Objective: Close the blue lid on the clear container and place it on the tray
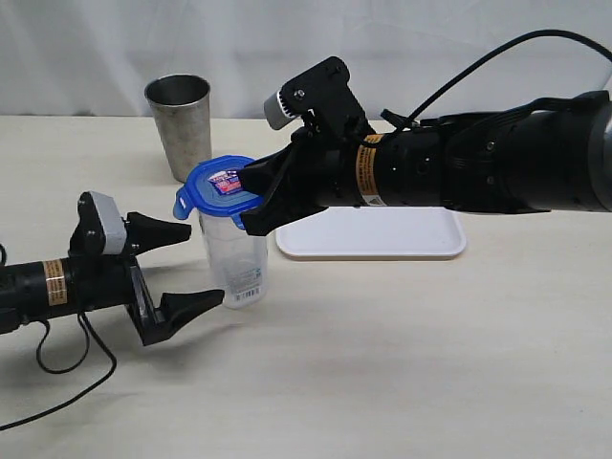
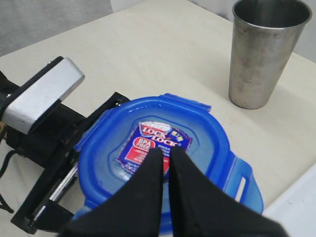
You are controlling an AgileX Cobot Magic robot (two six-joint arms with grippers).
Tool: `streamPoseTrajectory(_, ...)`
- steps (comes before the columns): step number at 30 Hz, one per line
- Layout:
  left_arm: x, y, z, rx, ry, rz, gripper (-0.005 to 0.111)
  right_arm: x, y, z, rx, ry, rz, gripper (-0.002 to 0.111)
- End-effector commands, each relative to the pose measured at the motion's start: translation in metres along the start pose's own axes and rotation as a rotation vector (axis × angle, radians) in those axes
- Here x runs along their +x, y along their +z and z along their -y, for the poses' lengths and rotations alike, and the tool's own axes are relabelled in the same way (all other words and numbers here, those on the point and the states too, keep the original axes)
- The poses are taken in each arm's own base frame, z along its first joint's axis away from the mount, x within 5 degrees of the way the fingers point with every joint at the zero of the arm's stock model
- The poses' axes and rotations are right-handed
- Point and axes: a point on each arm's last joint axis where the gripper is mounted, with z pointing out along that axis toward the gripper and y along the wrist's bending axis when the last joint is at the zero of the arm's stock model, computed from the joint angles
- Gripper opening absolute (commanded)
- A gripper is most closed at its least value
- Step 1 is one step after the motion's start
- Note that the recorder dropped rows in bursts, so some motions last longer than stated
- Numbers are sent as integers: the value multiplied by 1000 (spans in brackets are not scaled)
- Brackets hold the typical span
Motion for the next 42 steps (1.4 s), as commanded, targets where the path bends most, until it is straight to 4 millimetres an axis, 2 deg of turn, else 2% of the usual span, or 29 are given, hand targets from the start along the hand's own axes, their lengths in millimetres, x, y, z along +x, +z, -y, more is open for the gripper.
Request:
streamPoseTrajectory(1,-10,18,-4,29,61,51,105,7,4,2,16,-17,-36,4)
streamPoseTrajectory(8,-26,39,-6,24,30,96,105,7,4,2,16,-17,-36,4)
streamPoseTrajectory(10,-23,40,-7,8,14,95,105,7,4,2,16,-17,-36,4)
streamPoseTrajectory(15,0,45,-8,-42,-65,60,105,7,4,2,16,-17,-36,4)
streamPoseTrajectory(18,-1,46,-9,-47,-64,64,105,7,4,2,16,-17,-36,4)
streamPoseTrajectory(24,-15,67,1,28,-4,95,105,7,3,2,18,-18,-37,4)
streamPoseTrajectory(29,-15,66,-3,19,-1,99,105,8,3,4,34,-18,-45,4)
streamPoseTrajectory(37,-10,53,-17,-21,-17,93,105,8,3,4,34,-18,-45,4)
streamPoseTrajectory(42,-11,55,-14,-3,-16,92,105,8,3,4,34,-20,-45,4)
